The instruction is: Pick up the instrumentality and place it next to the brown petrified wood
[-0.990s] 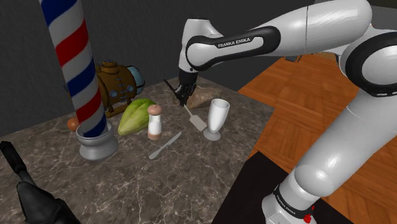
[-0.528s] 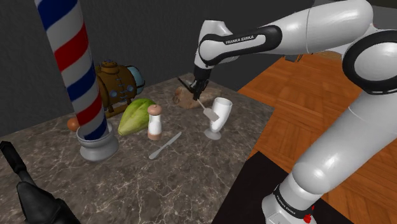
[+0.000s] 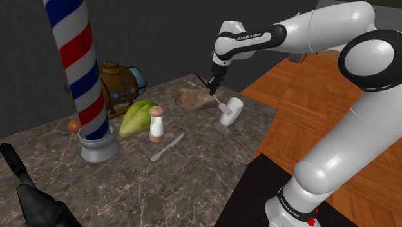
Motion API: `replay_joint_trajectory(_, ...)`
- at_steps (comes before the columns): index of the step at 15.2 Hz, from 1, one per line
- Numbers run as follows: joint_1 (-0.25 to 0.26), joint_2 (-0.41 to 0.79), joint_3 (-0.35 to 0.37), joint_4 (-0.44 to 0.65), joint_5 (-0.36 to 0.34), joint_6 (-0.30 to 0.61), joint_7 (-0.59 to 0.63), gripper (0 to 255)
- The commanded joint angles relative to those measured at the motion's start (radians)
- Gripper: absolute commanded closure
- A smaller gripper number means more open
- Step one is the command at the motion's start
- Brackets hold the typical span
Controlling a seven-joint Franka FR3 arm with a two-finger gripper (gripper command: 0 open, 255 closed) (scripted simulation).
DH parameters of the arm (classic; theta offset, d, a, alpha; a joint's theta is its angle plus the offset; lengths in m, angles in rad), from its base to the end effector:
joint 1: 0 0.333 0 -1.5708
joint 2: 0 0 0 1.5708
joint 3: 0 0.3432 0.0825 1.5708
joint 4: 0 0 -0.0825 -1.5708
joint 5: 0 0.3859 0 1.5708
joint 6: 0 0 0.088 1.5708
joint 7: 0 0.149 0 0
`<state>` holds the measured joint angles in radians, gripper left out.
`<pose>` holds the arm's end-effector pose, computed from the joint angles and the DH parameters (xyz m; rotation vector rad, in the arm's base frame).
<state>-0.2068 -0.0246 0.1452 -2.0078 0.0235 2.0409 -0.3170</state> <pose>0.5562 -0.0317 0.4552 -3.1101 -0.3836 -0.0937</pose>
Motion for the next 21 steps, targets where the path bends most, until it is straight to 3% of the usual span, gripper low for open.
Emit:
replay_joint_trajectory(1,-0.021,0.021,-0.022,0.016,-0.001,0.004,-0.045,255)
replay_joint_trajectory(12,-0.145,0.175,-0.133,0.214,0.01,-0.047,-0.283,255)
replay_joint_trajectory(21,-0.253,0.381,-0.193,0.505,0.037,-0.138,-0.453,255)
